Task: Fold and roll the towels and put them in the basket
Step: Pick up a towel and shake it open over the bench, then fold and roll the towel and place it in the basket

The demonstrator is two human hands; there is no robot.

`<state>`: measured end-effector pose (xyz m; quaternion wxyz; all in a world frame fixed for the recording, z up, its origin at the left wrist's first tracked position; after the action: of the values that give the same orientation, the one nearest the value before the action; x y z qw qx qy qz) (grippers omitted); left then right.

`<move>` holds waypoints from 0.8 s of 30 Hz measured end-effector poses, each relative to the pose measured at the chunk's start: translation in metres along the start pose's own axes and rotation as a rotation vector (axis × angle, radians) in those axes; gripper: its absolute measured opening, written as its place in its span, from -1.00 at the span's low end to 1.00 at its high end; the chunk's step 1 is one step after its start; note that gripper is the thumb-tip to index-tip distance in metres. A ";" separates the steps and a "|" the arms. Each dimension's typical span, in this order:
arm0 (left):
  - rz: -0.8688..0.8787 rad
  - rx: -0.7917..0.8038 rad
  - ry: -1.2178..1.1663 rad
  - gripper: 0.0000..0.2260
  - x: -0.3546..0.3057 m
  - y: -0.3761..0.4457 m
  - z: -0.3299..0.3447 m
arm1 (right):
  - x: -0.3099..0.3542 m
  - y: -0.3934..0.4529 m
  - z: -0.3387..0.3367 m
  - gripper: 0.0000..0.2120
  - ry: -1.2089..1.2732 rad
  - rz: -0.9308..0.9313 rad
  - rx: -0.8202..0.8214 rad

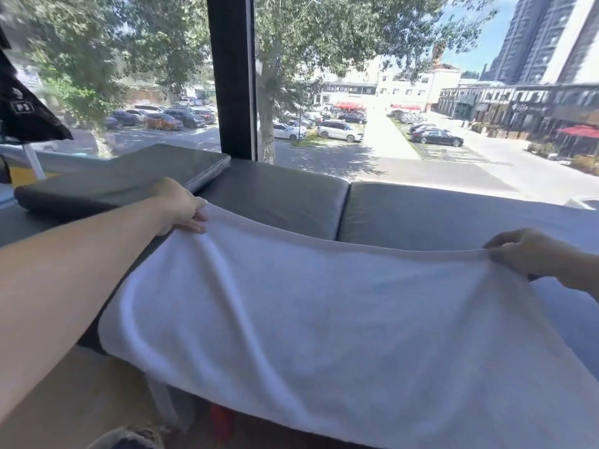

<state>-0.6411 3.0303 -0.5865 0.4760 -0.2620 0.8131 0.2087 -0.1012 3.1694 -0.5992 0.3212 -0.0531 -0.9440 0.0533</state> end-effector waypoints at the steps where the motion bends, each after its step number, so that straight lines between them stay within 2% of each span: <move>1: 0.017 -0.024 -0.011 -0.86 0.002 0.006 0.005 | -0.004 0.006 -0.008 -0.91 -0.015 0.022 -0.037; 3: 0.065 -0.074 -0.004 -0.84 0.002 0.018 0.014 | -0.012 0.030 -0.025 -0.91 -0.031 0.057 -0.087; 5: 0.095 -0.101 0.000 -0.81 0.003 0.028 0.024 | -0.015 0.040 -0.011 -0.89 -0.072 0.030 -0.097; 7: 0.088 -0.122 -0.019 -0.83 0.003 0.032 0.035 | -0.020 0.051 -0.017 -0.88 -0.002 0.028 -0.170; 9: 0.105 -0.130 0.043 -0.92 0.005 0.034 0.042 | -0.017 0.049 -0.017 -0.75 -0.075 -0.001 -0.232; 11: 0.157 -0.101 0.242 -0.55 0.006 0.033 0.049 | -0.009 0.038 -0.009 -0.51 -0.415 -0.082 -0.338; 13: 0.253 -0.061 0.404 -0.44 0.003 0.022 0.060 | 0.017 0.017 0.007 -0.45 -0.546 -0.287 -0.431; 15: 0.371 -0.021 0.527 -0.46 -0.004 0.008 0.077 | 0.053 -0.017 0.038 -0.51 -0.437 -0.512 -0.335; 16: 0.405 0.008 0.568 -0.48 -0.009 -0.002 0.086 | 0.067 -0.032 0.057 -0.54 -0.394 -0.584 -0.221; 18: 0.438 0.124 0.663 -0.51 -0.013 -0.017 0.104 | 0.087 -0.055 0.099 -0.50 -0.421 -0.621 0.061; 20: 0.436 0.285 0.779 -0.47 -0.005 -0.027 0.115 | 0.096 -0.066 0.130 -0.41 -0.507 -0.604 0.259; 22: 0.418 0.383 0.837 -0.42 0.009 -0.033 0.109 | 0.097 -0.065 0.140 -0.38 -0.542 -0.609 0.298; 24: 0.425 0.385 0.833 -0.40 0.021 -0.040 0.089 | 0.085 -0.051 0.132 -0.33 -0.536 -0.575 0.271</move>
<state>-0.5660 3.0465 -0.6496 0.0976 -0.0591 0.9932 0.0251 -0.2526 3.1212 -0.6456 0.0699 0.2714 -0.9550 0.0972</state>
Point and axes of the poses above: each hand's wrist, its own y-axis towards the middle knuckle, its own z-axis out of the palm, x = y × z, the point moved 5 cm from there along y, towards the middle knuckle, and after that the axes turned 9 degrees about z, right-handed, at the moved point
